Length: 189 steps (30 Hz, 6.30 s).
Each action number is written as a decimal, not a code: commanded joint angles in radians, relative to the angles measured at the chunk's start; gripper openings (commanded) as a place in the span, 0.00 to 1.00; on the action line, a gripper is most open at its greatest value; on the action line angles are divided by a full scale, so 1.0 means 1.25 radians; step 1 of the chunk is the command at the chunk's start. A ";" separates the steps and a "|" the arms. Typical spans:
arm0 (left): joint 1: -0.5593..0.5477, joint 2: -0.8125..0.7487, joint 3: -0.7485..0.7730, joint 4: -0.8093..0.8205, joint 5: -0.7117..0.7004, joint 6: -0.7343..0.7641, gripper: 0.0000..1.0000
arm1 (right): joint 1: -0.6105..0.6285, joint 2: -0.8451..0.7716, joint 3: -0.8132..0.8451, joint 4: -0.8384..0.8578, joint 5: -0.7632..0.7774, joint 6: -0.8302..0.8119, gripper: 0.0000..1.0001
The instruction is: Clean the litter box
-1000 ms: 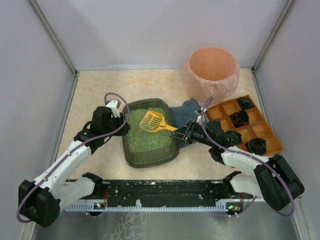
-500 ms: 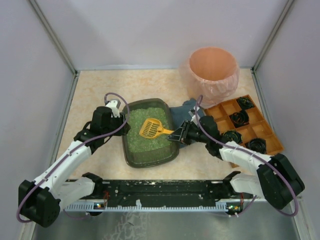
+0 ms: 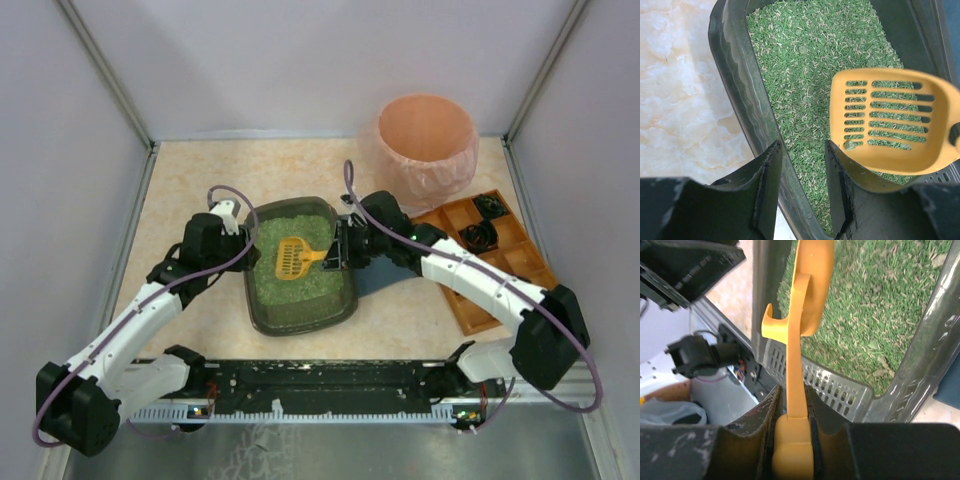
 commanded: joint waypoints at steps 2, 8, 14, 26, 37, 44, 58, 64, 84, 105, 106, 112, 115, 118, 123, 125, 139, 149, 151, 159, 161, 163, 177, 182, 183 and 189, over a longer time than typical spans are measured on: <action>-0.003 -0.015 0.006 0.008 -0.007 -0.007 0.46 | 0.006 0.092 0.122 -0.165 -0.092 -0.165 0.00; -0.002 -0.017 0.006 0.008 -0.011 -0.007 0.46 | 0.006 0.174 0.186 -0.203 -0.194 -0.239 0.00; -0.002 -0.016 0.006 0.007 -0.011 -0.007 0.46 | 0.006 0.230 0.201 -0.178 -0.277 -0.267 0.00; -0.002 -0.009 0.007 0.008 -0.011 -0.006 0.46 | 0.006 0.381 0.304 -0.282 -0.353 -0.353 0.00; -0.002 -0.004 0.008 0.009 -0.007 -0.007 0.46 | 0.056 0.441 0.512 -0.512 0.133 -0.374 0.00; -0.001 -0.009 0.008 0.009 -0.011 -0.006 0.46 | 0.124 0.492 0.657 -0.642 0.428 -0.332 0.00; -0.001 -0.017 0.008 0.007 -0.021 -0.007 0.46 | 0.134 0.397 0.701 -0.632 0.599 -0.268 0.00; -0.001 -0.021 0.006 0.006 -0.023 -0.008 0.46 | 0.132 0.313 0.641 -0.509 0.439 -0.290 0.00; -0.001 -0.036 0.003 0.009 -0.028 -0.009 0.46 | 0.103 0.359 0.512 -0.252 0.061 -0.215 0.00; -0.001 -0.030 0.003 0.013 -0.023 -0.010 0.46 | 0.112 0.526 0.720 -0.567 0.434 -0.234 0.00; -0.001 -0.029 0.004 0.013 -0.023 -0.010 0.46 | 0.112 0.525 0.723 -0.583 0.460 -0.234 0.00; 0.000 -0.029 0.004 0.013 -0.023 -0.010 0.46 | 0.112 0.500 0.727 -0.637 0.547 -0.222 0.00; 0.000 -0.029 0.003 0.011 -0.024 -0.010 0.46 | 0.111 0.470 0.742 -0.636 0.549 -0.217 0.00; 0.000 -0.031 0.003 0.011 -0.026 -0.010 0.46 | 0.109 0.442 0.770 -0.634 0.532 -0.215 0.00; 0.000 -0.031 0.003 0.010 -0.028 -0.009 0.45 | 0.101 0.391 0.777 -0.580 0.429 -0.210 0.00; 0.000 -0.032 0.003 0.010 -0.028 -0.009 0.46 | 0.097 0.372 0.753 -0.536 0.364 -0.207 0.00; 0.000 -0.032 0.003 0.010 -0.029 -0.009 0.46 | 0.058 0.374 0.545 -0.240 0.069 -0.107 0.00; 0.000 -0.031 0.002 0.010 -0.025 -0.009 0.45 | 0.047 0.506 0.642 -0.237 0.041 -0.088 0.00; 0.000 -0.033 0.002 0.010 -0.026 -0.010 0.45 | 0.046 0.530 0.660 -0.255 0.063 -0.083 0.00; 0.000 -0.033 0.003 0.011 -0.026 -0.010 0.46 | 0.044 0.599 0.769 -0.440 0.299 -0.061 0.00; 0.000 -0.033 0.003 0.011 -0.026 -0.010 0.46 | 0.044 0.607 0.792 -0.500 0.362 -0.055 0.00; 0.000 -0.032 0.003 0.013 -0.024 -0.010 0.46 | 0.043 0.613 0.809 -0.544 0.418 -0.050 0.00; 0.000 -0.030 0.003 0.013 -0.024 -0.010 0.46 | 0.017 0.546 0.776 -0.631 0.477 -0.075 0.00; 0.000 -0.036 0.003 0.013 -0.026 -0.010 0.46 | 0.017 0.460 0.734 -0.568 0.337 -0.174 0.00; 0.000 -0.037 0.003 0.014 -0.026 -0.010 0.45 | 0.018 0.447 0.727 -0.561 0.310 -0.195 0.00; 0.001 -0.057 0.000 0.020 -0.026 -0.007 0.45 | 0.016 0.380 0.682 -0.554 0.196 -0.301 0.00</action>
